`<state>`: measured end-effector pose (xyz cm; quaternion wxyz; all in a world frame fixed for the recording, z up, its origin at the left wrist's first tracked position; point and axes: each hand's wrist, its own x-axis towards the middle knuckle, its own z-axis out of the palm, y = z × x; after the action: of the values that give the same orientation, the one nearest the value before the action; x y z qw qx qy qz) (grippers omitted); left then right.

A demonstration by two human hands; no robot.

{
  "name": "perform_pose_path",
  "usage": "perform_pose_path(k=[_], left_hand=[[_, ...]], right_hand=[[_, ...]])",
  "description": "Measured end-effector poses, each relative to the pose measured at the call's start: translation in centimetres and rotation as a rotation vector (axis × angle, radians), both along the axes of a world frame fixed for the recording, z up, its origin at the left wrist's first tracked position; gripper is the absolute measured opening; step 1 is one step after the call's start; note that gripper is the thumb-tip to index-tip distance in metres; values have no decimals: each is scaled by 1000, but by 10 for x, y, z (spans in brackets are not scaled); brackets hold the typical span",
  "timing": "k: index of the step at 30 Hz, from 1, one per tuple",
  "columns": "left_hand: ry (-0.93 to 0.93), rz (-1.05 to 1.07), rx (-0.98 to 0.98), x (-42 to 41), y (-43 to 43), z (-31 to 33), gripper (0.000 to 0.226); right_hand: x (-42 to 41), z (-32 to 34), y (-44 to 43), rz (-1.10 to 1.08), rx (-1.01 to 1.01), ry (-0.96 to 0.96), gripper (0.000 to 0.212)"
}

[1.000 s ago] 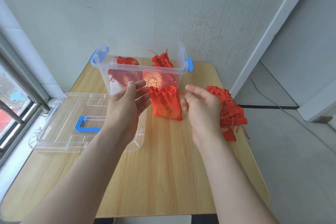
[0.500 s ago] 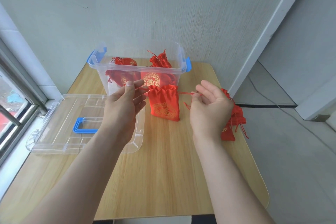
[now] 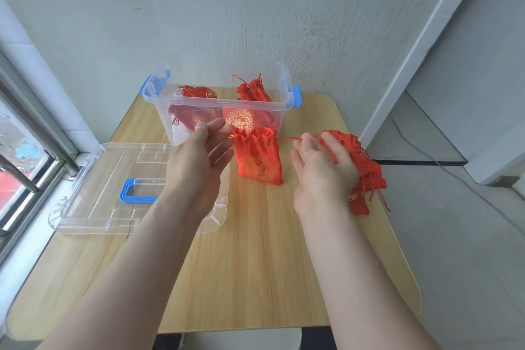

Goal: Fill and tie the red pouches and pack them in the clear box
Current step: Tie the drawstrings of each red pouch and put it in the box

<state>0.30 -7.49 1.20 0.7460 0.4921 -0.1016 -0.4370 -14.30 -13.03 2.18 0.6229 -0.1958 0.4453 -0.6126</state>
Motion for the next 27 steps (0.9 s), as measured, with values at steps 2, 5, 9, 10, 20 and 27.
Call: perform_pose_path(k=[2,5,9,10,20,27], left_hand=[[47,16,-29,-2,-1,-1,34],[121,35,-74,-6,-2,-1,35],[207,48,-107,-4,0,0,40],[220,54,-99,-3,1,0,40],[48,42,-35,6,5,6,31],[-125,-109,97,9,12,5,39]], right_hand=[[1,0,0,31,29,-62,42],[2,2,2,107,26,-195,48],[2,2,1,69,95,-318,50],[2,1,1,56,104,-296,53],[2,-6,-4,69,-439,727,40],[3,-9,2,448,-504,1015,38]])
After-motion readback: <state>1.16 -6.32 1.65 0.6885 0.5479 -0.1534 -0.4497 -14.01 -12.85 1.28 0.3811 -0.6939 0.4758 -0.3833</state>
